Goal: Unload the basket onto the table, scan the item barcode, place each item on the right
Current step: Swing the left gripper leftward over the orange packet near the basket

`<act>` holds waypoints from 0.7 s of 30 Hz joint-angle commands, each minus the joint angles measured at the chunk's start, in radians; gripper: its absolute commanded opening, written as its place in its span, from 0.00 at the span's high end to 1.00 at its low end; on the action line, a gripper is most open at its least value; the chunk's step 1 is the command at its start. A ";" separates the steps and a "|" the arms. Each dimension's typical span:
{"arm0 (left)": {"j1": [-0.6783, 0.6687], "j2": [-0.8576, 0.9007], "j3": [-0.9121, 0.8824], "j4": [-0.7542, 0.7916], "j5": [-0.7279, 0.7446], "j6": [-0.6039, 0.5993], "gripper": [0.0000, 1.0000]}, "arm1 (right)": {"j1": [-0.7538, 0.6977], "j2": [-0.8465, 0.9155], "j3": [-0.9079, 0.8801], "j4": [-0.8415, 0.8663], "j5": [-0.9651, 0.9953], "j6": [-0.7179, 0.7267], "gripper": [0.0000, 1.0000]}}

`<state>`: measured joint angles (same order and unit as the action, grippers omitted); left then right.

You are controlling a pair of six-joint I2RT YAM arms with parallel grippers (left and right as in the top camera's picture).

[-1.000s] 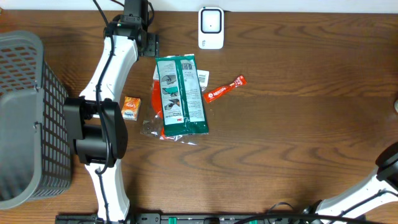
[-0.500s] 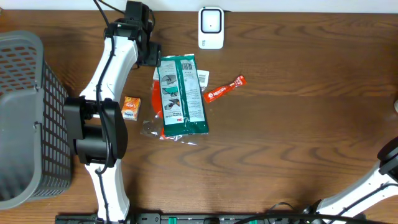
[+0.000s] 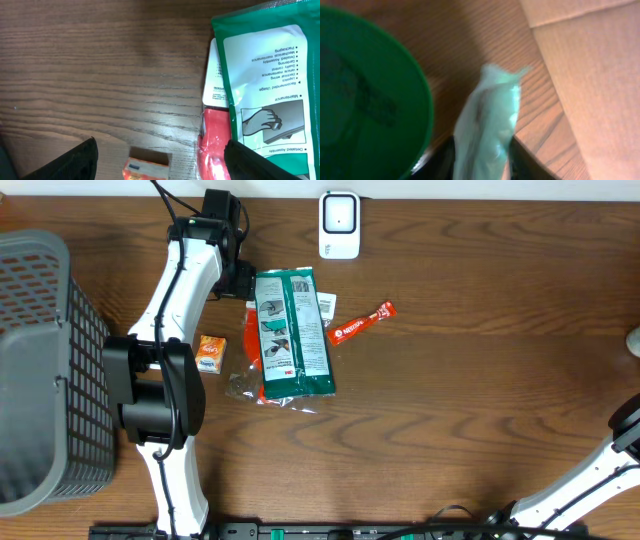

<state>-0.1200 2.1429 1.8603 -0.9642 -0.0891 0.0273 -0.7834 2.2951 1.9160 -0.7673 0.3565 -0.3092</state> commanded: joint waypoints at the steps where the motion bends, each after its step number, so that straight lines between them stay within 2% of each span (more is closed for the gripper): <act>1: -0.002 -0.025 -0.008 -0.023 -0.022 0.010 0.20 | -0.013 -0.008 0.018 -0.008 0.000 0.038 0.49; 6: -0.002 -0.039 -0.008 -0.076 -0.035 0.011 0.20 | -0.018 -0.009 0.019 -0.034 -0.047 0.047 0.20; 10: -0.002 -0.064 -0.008 -0.073 -0.035 0.010 0.20 | -0.017 -0.019 0.020 -0.048 -0.087 0.047 0.01; 21: 0.001 -0.154 -0.008 -0.063 -0.035 0.050 0.19 | -0.015 -0.162 0.020 -0.069 -0.161 0.064 0.01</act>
<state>-0.1196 2.0079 1.8584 -1.0241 -0.1116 0.0536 -0.7948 2.2364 1.9163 -0.8383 0.2150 -0.2684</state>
